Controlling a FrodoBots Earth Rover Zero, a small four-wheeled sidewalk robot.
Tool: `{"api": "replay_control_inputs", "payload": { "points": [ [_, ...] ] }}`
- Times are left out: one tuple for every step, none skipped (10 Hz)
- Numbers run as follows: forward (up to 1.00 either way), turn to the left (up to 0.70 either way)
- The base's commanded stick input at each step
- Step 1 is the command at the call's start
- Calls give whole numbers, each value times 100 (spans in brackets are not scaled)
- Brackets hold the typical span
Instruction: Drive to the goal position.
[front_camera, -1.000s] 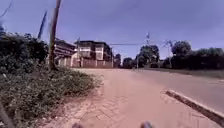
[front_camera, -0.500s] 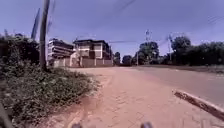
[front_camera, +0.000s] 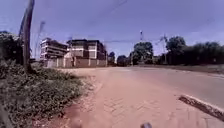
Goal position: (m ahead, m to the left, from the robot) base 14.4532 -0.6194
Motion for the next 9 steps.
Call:
{"api": "replay_control_inputs", "payload": {
  "points": [
    [85,0],
    [85,-31],
    [85,-16],
    [85,0],
    [85,0],
    [85,0],
    [85,-14],
    [85,-30],
    [85,-34]
  ]
}}
